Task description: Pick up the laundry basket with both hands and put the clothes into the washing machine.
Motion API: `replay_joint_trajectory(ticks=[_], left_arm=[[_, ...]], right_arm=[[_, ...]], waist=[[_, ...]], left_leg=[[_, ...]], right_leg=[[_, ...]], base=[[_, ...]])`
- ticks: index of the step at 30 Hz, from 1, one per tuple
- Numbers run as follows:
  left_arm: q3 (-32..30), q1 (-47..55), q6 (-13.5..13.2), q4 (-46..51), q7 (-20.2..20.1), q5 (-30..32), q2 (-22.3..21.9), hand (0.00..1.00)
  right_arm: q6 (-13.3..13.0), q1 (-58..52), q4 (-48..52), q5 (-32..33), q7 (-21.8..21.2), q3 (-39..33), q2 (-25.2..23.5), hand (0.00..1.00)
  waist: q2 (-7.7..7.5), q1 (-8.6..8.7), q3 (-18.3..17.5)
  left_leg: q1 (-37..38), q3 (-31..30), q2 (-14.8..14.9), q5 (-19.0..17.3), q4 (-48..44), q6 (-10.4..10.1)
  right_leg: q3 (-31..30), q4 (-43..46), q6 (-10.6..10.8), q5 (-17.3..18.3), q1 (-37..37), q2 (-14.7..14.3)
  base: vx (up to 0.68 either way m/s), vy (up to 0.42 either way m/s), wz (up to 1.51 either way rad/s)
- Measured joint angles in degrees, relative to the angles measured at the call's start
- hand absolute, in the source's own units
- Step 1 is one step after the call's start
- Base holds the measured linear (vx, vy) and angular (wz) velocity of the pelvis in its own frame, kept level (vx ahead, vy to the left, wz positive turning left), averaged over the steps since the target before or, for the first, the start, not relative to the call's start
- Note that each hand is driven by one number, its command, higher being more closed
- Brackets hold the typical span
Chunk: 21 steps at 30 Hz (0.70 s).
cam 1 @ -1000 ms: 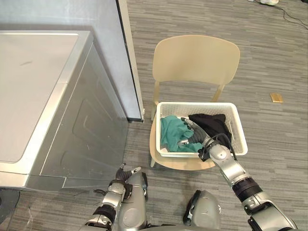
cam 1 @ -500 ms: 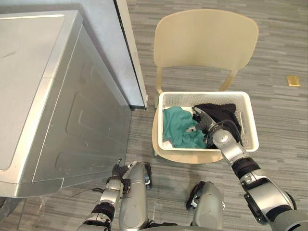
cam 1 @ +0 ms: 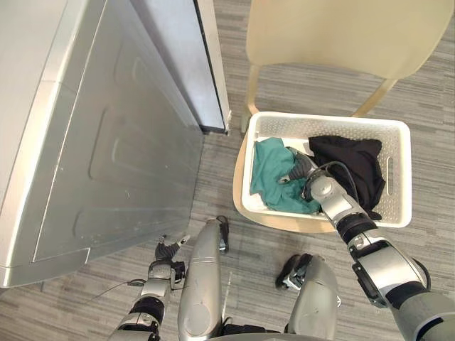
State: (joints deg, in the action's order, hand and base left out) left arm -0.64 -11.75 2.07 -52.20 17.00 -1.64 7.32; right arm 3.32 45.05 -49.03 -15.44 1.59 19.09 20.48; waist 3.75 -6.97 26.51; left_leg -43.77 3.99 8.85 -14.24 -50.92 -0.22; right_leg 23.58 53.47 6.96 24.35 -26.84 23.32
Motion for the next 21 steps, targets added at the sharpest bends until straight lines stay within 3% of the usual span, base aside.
replay_joint_trajectory(ticks=[7,8,12,14,21], left_arm=[[-0.08,-0.61,-0.12,1.42,1.01,-0.50,-1.01,0.00],[-0.31,-0.58,-0.06,2.00,1.32,-0.50,-1.27,0.00],[-2.08,-0.60,-0.03,2.37,2.04,-0.51,-2.06,0.00],[-2.26,-0.56,0.03,2.36,2.04,-0.57,-2.18,0.00],[-3.95,-0.50,-0.18,2.53,1.97,-6.84,-2.52,0.00]], right_arm=[[0.14,2.27,-1.52,-0.97,4.68,-1.37,-0.09,0.00],[0.25,2.26,-1.54,-1.00,5.65,-1.75,-0.24,1.00],[0.35,2.41,-2.30,-1.72,7.89,-3.58,-0.82,1.00],[0.44,3.03,-5.01,-6.27,8.25,-3.57,-0.88,1.00],[0.69,2.37,-8.27,-9.43,8.31,-5.44,-1.60,1.00]], waist=[[-0.04,-0.96,0.01],[-0.05,-1.29,0.01],[-0.46,-1.26,0.02],[-0.85,-1.50,-0.06],[-2.55,-1.58,-0.35]], left_leg=[[-4.07,-2.79,-1.90,2.20,0.91,-0.13],[-4.57,-3.05,-2.07,2.48,1.06,-0.27],[-5.47,-3.96,-3.08,4.06,2.42,-0.38],[-5.48,-4.39,-3.50,4.61,3.10,-0.81],[-3.98,-6.47,-4.94,7.83,7.62,-1.34]], right_leg=[[3.25,1.08,-0.66,0.37,-1.72,1.11],[3.56,1.27,-0.67,0.38,-2.15,1.14],[5.04,1.45,-0.75,0.42,-2.49,1.86],[5.82,1.38,-0.78,0.44,-2.17,1.88],[9.51,-1.14,-1.09,0.27,1.01,1.80]], base=[[-0.03,-0.033,0.23],[-0.04,-0.026,0.10],[-0.04,-0.036,0.19],[-0.03,-0.041,0.16],[-0.01,-0.057,0.22]])
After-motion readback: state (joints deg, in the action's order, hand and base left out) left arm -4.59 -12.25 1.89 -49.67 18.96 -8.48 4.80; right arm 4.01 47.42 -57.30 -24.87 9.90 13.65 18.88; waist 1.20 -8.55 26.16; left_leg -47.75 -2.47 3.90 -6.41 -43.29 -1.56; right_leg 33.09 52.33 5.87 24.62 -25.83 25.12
